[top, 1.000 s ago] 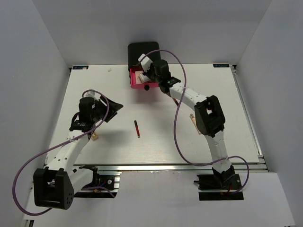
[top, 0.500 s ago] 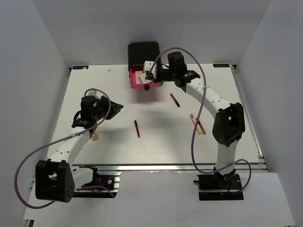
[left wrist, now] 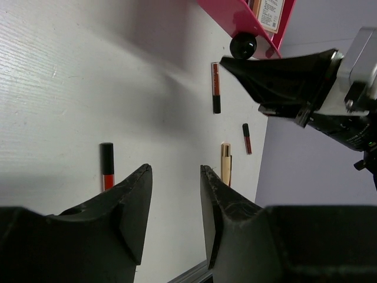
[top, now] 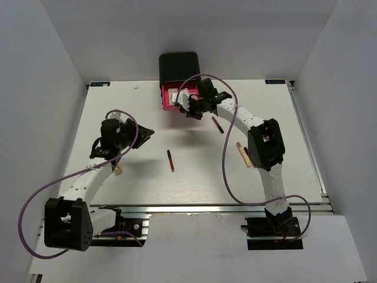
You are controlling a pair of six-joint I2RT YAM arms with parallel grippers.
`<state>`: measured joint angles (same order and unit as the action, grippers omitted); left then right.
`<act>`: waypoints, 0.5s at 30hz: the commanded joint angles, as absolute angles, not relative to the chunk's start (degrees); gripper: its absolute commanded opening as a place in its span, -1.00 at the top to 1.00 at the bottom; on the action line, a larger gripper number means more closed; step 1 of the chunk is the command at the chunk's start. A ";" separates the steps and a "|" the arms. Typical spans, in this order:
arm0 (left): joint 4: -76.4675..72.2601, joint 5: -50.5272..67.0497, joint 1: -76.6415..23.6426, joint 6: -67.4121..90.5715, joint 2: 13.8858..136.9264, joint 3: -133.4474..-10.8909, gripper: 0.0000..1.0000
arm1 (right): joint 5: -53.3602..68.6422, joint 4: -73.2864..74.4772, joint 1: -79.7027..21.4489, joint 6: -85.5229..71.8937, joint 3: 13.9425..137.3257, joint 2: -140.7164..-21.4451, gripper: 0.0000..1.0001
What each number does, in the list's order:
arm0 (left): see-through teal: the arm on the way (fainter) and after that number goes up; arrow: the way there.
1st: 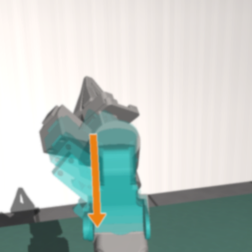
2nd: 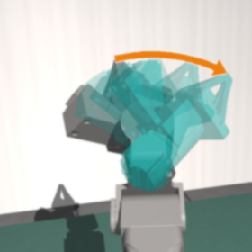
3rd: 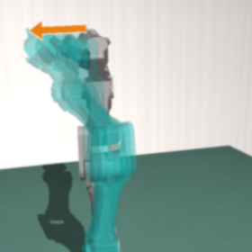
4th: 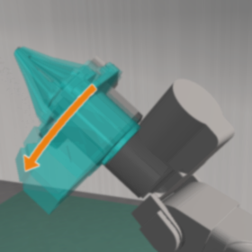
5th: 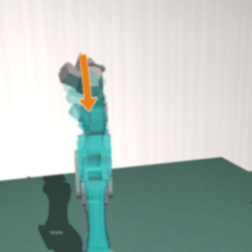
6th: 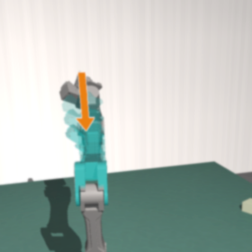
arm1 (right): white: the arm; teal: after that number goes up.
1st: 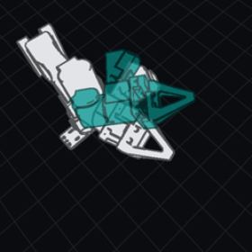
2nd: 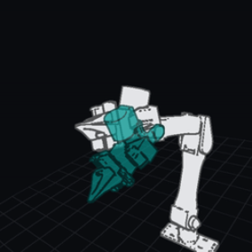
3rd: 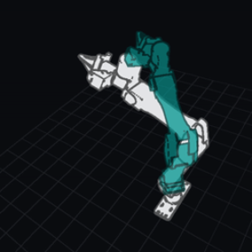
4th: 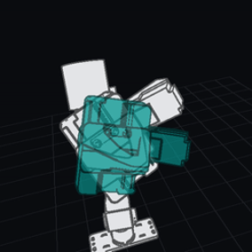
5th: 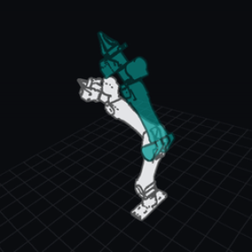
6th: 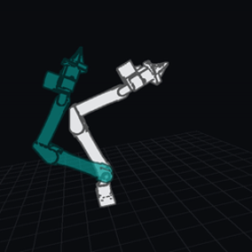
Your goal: Organize the makeup
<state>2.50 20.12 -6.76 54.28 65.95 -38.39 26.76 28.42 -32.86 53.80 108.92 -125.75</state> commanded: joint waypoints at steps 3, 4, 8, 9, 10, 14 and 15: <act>1.84 20.22 -6.68 54.14 64.86 -39.37 0.02 | 10.91 3.81 -34.01 41.84 103.46 -123.40 1.00; 1.85 20.21 -6.68 54.14 64.95 -39.29 0.01 | 9.42 1.08 -34.10 41.23 102.40 -122.96 1.00; 1.32 20.21 -6.68 54.40 65.48 -39.46 -0.09 | 2.48 -6.67 -34.72 40.17 102.82 -124.97 1.00; 0.71 20.30 -6.68 54.58 65.65 -39.46 -0.14 | 1.59 -7.20 -34.72 39.99 103.88 -125.76 1.00; 0.44 20.56 -6.68 55.02 66.09 -39.55 -0.23 | 0.54 -7.47 -34.72 39.64 104.93 -127.42 1.00; -2.11 21.36 -6.68 56.25 67.76 -40.43 -0.28 | -2.46 -9.40 -34.72 38.85 107.84 -129.37 1.00; -3.33 21.53 -6.77 56.60 68.29 -40.60 -0.28 | -2.46 -10.19 -34.72 38.50 107.84 -129.29 1.00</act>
